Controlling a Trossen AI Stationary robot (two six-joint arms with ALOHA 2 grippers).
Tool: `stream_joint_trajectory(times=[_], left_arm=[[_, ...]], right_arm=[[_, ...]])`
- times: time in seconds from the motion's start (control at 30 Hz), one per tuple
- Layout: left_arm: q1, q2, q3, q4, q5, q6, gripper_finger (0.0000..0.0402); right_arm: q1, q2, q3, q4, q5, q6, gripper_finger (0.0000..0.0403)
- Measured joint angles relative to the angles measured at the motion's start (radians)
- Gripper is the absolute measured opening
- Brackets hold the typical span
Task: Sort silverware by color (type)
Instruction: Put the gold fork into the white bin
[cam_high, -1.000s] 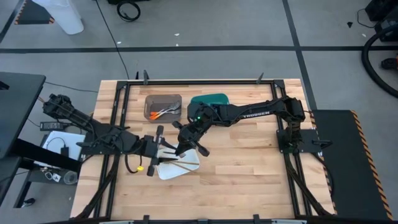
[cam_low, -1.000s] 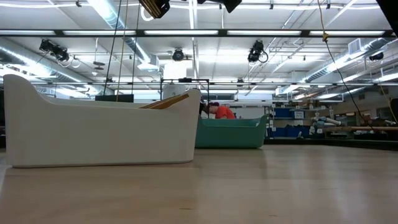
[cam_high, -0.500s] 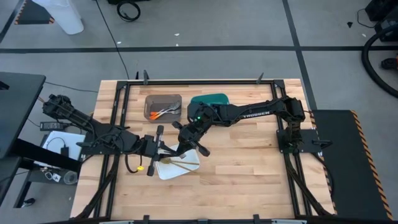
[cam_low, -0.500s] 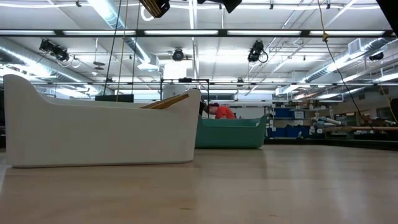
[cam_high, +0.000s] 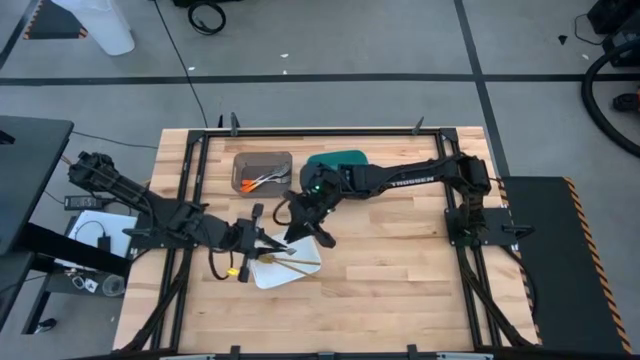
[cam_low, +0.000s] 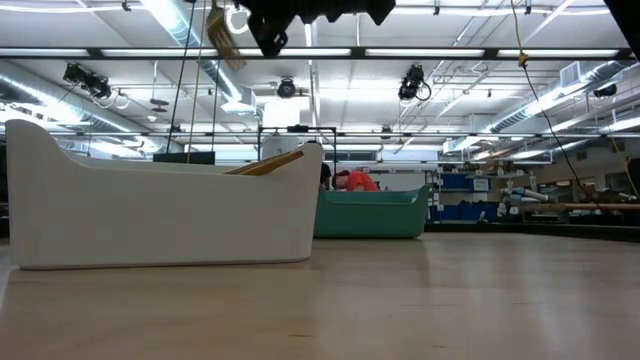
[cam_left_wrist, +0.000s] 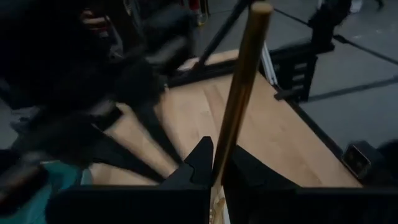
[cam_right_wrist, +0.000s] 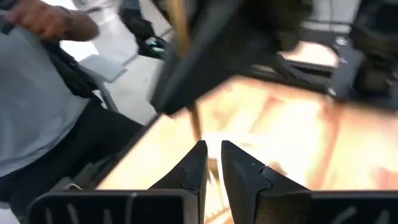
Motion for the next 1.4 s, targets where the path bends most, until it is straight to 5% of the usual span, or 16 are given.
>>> stream_joint_trajectory(times=[0.4,0.7,1.03,1.4], left_arm=[[0.008,0.0,0.0,-0.098,-0.044,-0.102,0.0023],[0.041,0.058,-0.001,-0.219,-0.063,-0.385,0.0023],[0.079,0.14,0.001,-0.278,0.005,-0.513,0.0023],[0.087,0.272,0.158,-0.559,0.046,-0.572,0.0023]], right_arm=[[-0.025,-0.026,0.0,-0.229,0.109,0.016,0.0085],[-0.026,-0.037,0.0,-0.473,0.379,0.145,0.0085],[0.015,-0.037,0.0,-0.698,0.652,0.269,0.0086],[0.047,-0.037,0.0,-0.86,0.788,0.366,0.0086]])
